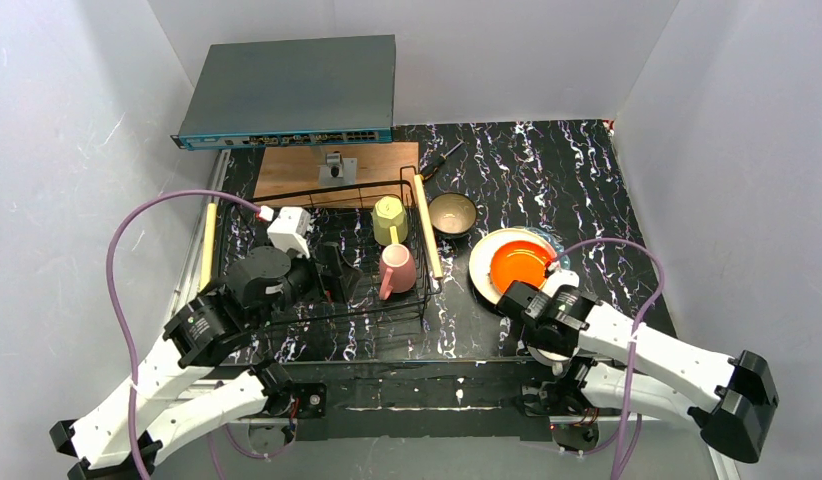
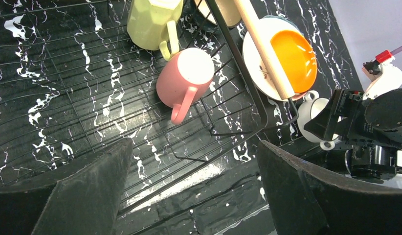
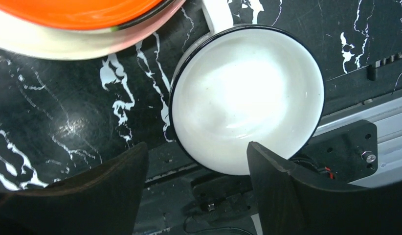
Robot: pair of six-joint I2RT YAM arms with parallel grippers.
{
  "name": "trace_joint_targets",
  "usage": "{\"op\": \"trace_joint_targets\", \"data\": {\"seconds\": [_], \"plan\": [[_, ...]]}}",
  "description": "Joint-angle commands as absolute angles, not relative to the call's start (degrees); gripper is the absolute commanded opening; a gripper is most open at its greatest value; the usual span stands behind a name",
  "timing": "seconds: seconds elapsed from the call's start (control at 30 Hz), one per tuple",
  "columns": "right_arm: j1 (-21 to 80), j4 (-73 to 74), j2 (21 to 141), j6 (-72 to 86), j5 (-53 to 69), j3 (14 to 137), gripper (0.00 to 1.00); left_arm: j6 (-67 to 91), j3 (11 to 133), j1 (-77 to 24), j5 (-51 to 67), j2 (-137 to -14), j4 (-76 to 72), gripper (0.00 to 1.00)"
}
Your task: Load the mixed dishes into the dish rack
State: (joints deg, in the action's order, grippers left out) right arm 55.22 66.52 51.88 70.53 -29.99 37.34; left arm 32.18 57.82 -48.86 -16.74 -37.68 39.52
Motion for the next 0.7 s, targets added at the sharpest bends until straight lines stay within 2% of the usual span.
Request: {"op": "trace_joint_targets", "data": {"seconds": [0.0,0.13,0.4,0.57,0.67], "plan": [[53.58,61.62,54.94,71.36,-31.51,36.19,0.76,31.71,58.97,-48.72,-17.91,-38.84,39.88,0.98],[53.18,58.84,58.39,70.51,-32.05,35.82,0.72,31.78,58.76,-48.69,-18.30,-38.53,39.85,0.98],[51.15,56.06,62.67,71.65,-32.98,35.13,0.54,32.18,58.07,-48.72,-18.28,-38.64,39.91,0.98],[50.50,55.72,63.70,73.78,-33.93,33.95,0.51,32.08,57.56,-48.69,-18.74,-38.66,39.87,0.98],[50.13,56.15,63.33,74.67,-34.43,33.95,0.38,32.11,57.07,-48.69,-18.89,-38.79,39.98,0.98]]}}
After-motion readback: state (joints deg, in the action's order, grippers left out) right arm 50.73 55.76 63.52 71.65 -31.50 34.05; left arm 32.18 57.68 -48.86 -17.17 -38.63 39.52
